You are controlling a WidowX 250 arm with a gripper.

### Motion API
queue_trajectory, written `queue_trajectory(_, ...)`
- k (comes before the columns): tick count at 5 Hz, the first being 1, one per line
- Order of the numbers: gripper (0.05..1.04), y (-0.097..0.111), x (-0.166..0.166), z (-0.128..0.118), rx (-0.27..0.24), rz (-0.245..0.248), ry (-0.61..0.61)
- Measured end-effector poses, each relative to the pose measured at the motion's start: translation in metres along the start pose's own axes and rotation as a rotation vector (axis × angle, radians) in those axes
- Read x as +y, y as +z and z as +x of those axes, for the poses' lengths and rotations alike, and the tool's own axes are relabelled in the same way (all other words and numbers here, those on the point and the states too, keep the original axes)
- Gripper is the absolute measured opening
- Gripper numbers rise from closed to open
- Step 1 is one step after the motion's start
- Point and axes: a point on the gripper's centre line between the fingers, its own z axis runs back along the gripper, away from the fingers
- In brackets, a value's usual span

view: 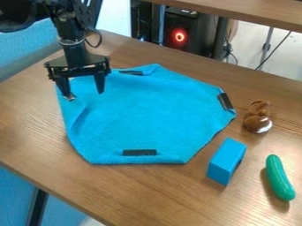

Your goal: Fold the cloth from left to right

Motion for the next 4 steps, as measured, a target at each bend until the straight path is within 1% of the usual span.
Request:
queue_trajectory(1,0.999,-0.002,0.002,0.002,-0.011,0.011,-0.005)
queue_trajectory(2,0.999,-0.006,0.013,0.008,-0.003,0.013,0.021)
queue_trajectory(3,0.999,-0.01,0.017,0.009,-0.002,0.019,0.021)
queue_trajectory(4,0.947,-0.016,0.022,0.01,0.0,0.022,0.017)
